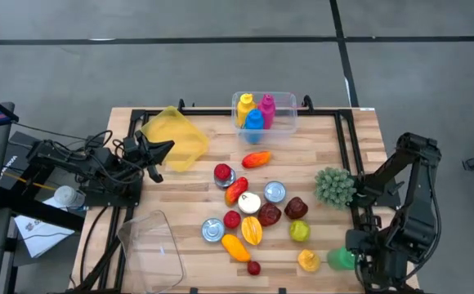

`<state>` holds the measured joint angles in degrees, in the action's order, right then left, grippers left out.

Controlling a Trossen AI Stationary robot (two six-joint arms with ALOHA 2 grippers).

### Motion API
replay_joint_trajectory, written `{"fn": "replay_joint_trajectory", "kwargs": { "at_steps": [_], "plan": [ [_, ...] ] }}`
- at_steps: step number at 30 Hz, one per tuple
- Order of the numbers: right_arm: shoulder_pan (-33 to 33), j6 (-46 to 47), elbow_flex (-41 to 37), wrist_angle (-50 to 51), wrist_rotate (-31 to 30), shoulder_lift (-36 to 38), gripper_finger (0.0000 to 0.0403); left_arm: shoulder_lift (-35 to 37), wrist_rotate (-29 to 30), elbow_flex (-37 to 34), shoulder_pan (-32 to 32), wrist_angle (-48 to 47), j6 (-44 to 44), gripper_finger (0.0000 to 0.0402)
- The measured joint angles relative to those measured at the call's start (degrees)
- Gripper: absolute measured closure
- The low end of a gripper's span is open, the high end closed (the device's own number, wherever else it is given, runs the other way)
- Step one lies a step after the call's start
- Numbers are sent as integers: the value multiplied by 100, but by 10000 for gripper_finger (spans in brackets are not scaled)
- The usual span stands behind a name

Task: Pick & Place Food Item
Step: Put the green water bottle into the white transparent bin

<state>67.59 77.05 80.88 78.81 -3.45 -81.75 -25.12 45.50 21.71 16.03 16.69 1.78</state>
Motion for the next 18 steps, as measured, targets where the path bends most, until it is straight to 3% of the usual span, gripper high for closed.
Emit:
{"fn": "replay_joint_trajectory", "kwargs": {
  "at_steps": [18],
  "plan": [
    [31, -58, -35, -7, -274, -5, 168, 2, -4, 0, 0, 0, 0, 402]
  ]
}}
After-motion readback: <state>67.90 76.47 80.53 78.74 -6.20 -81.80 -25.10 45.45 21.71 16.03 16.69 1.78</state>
